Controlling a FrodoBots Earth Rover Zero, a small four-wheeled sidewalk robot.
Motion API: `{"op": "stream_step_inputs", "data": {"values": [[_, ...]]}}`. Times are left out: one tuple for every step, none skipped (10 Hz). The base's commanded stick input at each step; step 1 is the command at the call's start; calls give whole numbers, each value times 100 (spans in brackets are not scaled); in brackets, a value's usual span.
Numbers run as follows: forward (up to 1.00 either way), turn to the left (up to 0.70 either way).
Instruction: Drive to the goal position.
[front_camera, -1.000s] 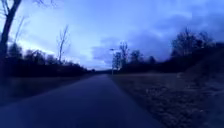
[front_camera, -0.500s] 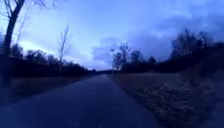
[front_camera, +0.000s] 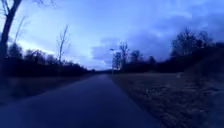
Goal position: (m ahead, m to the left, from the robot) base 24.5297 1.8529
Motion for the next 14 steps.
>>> {"op": "stream_step_inputs", "data": {"values": [[70, 0], [70, 0], [70, 0], [70, 0], [70, 0], [70, 0], [70, 0], [70, 0], [70, 0], [70, 0], [70, 7], [70, 21], [61, 35], [51, 49]]}}
